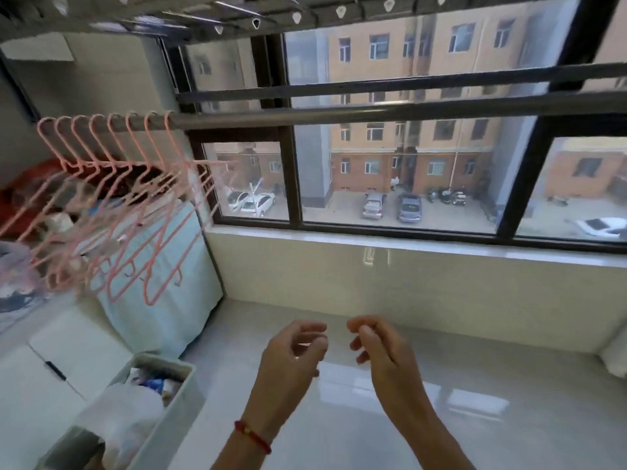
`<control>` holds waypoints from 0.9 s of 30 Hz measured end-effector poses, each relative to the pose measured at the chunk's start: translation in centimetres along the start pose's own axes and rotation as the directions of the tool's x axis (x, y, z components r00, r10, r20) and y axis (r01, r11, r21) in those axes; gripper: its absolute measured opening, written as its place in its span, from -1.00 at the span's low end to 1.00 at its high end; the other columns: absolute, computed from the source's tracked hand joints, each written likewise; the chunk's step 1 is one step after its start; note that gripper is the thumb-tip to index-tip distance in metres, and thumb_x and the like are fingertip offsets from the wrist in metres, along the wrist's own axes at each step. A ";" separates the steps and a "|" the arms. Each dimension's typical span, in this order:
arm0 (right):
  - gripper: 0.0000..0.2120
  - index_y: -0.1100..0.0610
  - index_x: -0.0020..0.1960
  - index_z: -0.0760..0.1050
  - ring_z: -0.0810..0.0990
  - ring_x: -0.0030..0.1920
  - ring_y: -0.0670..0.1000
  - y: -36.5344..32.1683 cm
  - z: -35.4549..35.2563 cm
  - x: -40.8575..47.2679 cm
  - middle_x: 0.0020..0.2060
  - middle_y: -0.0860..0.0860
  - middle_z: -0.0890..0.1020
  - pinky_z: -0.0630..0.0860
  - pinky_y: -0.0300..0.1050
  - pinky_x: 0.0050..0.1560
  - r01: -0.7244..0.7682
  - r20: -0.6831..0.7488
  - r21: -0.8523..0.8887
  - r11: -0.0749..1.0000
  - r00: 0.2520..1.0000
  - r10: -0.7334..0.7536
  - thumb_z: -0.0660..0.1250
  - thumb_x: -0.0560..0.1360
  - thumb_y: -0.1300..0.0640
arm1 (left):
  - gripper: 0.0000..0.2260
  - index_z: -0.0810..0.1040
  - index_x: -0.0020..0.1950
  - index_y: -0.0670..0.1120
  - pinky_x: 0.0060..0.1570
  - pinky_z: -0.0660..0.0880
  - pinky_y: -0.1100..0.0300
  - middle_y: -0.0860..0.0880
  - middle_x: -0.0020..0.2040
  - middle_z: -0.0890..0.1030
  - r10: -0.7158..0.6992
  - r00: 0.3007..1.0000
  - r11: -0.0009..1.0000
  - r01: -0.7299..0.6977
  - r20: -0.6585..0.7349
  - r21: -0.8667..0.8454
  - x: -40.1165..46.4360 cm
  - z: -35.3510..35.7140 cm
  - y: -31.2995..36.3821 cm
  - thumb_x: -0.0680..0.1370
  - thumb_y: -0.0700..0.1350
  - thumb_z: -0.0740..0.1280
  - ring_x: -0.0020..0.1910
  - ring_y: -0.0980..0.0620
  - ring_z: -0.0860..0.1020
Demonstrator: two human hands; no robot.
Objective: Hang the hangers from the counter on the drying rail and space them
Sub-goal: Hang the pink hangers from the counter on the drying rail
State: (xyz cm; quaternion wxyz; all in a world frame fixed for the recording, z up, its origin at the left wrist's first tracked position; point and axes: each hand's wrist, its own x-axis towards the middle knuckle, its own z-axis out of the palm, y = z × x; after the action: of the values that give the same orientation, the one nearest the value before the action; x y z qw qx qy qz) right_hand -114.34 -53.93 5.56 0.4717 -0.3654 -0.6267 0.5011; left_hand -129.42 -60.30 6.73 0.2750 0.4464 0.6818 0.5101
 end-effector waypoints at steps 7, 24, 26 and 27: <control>-0.87 -0.02 0.07 0.58 0.66 -0.08 0.00 1.5 -20.2 -4.6 -0.10 -0.04 0.68 0.66 -0.04 -0.10 -0.071 -0.126 -0.068 0.995 0.990 0.062 0.28 0.61 0.15 | -0.85 0.60 0.06 0.12 -0.01 0.64 0.20 0.15 -0.03 0.68 0.153 0.976 0.983 -0.167 0.156 0.082 -5.2 19.1 7.3 0.59 -0.14 0.37 -0.06 0.26 0.63; -0.86 -0.15 0.12 0.53 0.65 -0.12 -0.06 1.6 -68.2 -22.7 -0.05 -0.13 0.66 0.63 -0.03 -0.05 -0.434 -0.763 -0.105 0.895 0.612 0.207 0.27 0.61 0.03 | -0.76 0.57 0.15 0.07 0.07 0.63 0.10 0.08 0.07 0.63 0.321 0.501 0.927 -0.341 0.803 -0.158 -20.0 68.8 24.9 0.59 -0.23 0.35 0.00 0.15 0.60; -0.85 -0.14 0.13 0.53 0.66 -0.12 0.02 1.7 -72.6 -23.1 -0.09 -0.10 0.65 0.63 -0.04 -0.12 -0.467 -0.788 -0.099 0.879 0.576 0.218 0.26 0.61 0.04 | -0.75 0.59 0.15 0.07 0.03 0.62 0.15 0.08 0.07 0.64 0.331 0.459 0.925 -0.331 0.824 -0.187 -20.3 74.1 26.2 0.57 -0.23 0.36 -0.02 0.14 0.61; -0.85 -0.15 0.12 0.53 0.65 -0.12 0.05 2.0 -74.8 -23.0 -0.10 -0.10 0.65 0.62 -0.05 -0.15 -0.485 -0.800 -0.097 0.869 0.557 0.222 0.26 0.61 0.04 | -0.76 0.59 0.15 0.08 -0.02 0.60 0.22 0.08 0.07 0.65 0.331 0.444 0.927 -0.320 0.833 -0.198 -20.2 76.9 26.7 0.57 -0.23 0.36 -0.02 0.14 0.62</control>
State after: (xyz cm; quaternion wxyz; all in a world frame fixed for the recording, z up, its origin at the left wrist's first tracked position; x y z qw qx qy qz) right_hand -36.09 -53.67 2.37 0.5168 -0.7308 -0.3477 0.2793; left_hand -47.71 -41.53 5.01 0.4737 0.7589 0.3556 0.2707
